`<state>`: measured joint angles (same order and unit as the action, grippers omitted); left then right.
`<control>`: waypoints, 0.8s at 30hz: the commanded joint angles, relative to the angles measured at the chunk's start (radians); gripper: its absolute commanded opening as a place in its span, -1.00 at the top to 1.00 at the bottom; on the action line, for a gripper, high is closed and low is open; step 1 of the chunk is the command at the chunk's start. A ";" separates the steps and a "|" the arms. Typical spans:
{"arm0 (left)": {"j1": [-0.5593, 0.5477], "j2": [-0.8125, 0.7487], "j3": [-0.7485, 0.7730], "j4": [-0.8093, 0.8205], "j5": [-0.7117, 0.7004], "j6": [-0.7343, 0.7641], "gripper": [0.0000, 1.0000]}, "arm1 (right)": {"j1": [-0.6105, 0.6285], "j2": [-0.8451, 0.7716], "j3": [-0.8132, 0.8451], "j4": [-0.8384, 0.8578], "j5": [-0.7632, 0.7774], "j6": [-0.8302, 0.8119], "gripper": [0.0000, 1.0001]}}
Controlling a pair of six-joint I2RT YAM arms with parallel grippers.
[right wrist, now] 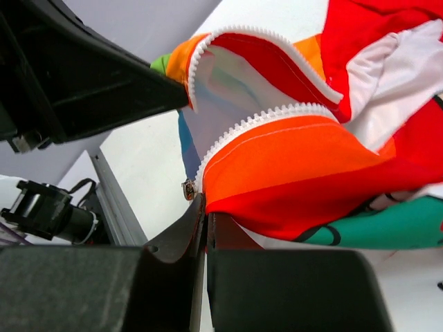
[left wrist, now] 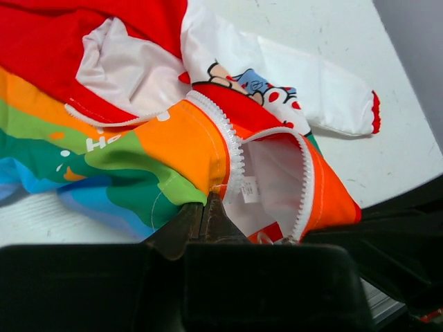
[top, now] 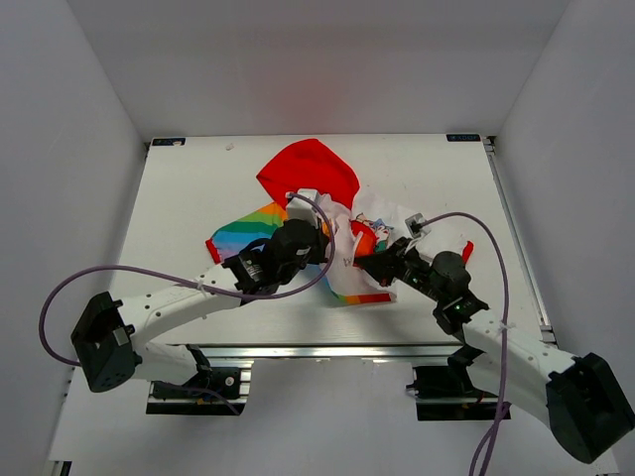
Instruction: Zip up the jacket
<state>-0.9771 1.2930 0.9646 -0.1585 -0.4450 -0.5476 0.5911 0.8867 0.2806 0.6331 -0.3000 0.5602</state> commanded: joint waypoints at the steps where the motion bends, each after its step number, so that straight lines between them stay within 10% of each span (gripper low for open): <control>1: 0.005 -0.057 -0.024 0.137 0.029 0.035 1.00 | -0.034 0.081 -0.004 0.269 -0.148 0.066 1.00; 24: 0.015 -0.026 -0.076 0.201 0.201 0.015 1.00 | -0.043 0.195 0.069 0.315 -0.102 0.015 1.00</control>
<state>-0.9646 1.2640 0.8722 0.0307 -0.3073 -0.5228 0.5499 1.0988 0.2985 0.9241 -0.4500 0.5987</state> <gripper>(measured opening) 0.009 0.014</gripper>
